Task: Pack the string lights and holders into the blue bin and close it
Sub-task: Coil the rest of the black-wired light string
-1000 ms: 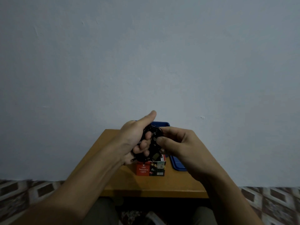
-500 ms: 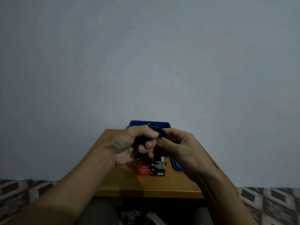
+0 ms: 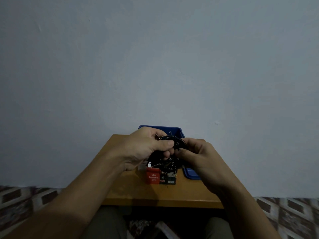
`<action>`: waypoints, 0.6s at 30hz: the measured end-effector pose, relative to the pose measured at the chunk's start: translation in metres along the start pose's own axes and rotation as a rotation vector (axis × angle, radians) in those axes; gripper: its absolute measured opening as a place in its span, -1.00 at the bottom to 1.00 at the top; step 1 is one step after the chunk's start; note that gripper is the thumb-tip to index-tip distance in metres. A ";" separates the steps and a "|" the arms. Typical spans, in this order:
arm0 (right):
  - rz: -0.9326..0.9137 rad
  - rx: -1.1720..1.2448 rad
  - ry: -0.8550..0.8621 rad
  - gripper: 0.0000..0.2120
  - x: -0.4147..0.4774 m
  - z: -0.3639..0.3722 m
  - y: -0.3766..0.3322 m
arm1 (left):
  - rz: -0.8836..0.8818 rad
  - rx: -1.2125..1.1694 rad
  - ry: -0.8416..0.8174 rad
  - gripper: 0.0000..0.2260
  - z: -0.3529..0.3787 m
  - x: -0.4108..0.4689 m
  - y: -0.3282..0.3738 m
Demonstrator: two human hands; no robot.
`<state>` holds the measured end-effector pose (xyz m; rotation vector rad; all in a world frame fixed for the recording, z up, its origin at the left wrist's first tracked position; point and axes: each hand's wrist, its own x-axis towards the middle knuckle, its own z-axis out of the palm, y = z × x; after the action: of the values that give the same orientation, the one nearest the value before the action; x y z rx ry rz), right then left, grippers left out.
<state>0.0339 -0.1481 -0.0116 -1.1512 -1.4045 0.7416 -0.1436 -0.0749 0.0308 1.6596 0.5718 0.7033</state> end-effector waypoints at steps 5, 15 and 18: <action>0.012 -0.020 0.017 -0.85 0.003 -0.005 -0.004 | 0.056 0.109 0.146 -0.92 0.006 0.004 -0.003; -0.012 0.033 0.120 -0.84 0.006 0.001 -0.007 | 0.019 0.003 0.111 -0.82 0.008 0.006 0.000; 0.003 0.115 0.114 -0.84 0.006 0.004 -0.006 | -0.008 -0.034 0.128 -0.77 0.008 0.007 -0.003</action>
<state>0.0290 -0.1444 -0.0044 -1.0889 -1.2500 0.7375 -0.1331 -0.0748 0.0279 1.5881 0.6537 0.8134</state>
